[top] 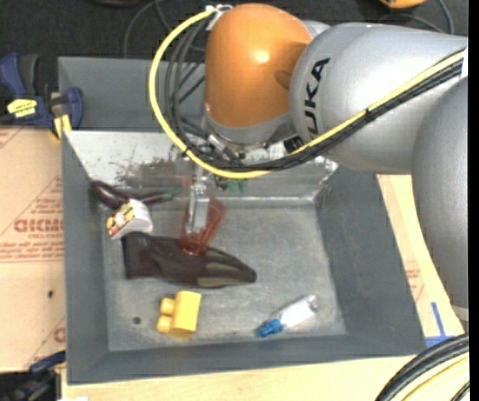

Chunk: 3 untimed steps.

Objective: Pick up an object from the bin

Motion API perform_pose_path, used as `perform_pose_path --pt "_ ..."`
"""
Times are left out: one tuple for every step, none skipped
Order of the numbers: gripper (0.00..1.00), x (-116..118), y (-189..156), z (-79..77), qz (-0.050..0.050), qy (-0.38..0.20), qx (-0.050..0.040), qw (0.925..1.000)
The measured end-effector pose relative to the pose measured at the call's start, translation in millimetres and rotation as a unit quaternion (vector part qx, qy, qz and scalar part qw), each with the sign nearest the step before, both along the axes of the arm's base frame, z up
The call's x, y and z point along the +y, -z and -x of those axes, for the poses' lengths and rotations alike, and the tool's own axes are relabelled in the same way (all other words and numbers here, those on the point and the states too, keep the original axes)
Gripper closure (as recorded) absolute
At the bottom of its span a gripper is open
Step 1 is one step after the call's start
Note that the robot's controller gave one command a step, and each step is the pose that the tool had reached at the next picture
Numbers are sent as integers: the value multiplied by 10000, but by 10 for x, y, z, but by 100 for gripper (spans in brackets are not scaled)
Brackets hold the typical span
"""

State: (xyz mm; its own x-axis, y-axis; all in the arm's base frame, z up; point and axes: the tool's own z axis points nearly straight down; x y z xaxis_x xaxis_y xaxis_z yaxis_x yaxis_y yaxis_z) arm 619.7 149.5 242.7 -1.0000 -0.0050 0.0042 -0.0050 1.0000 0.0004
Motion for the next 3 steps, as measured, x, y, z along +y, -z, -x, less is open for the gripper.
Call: perform_pose_path --pt "0 -10 -53 -14 -6 16 -43 10000" --pt "0 -514 586 216 1 -401 -37 9992" --pt "0 -591 830 388 4 -297 -35 9996"
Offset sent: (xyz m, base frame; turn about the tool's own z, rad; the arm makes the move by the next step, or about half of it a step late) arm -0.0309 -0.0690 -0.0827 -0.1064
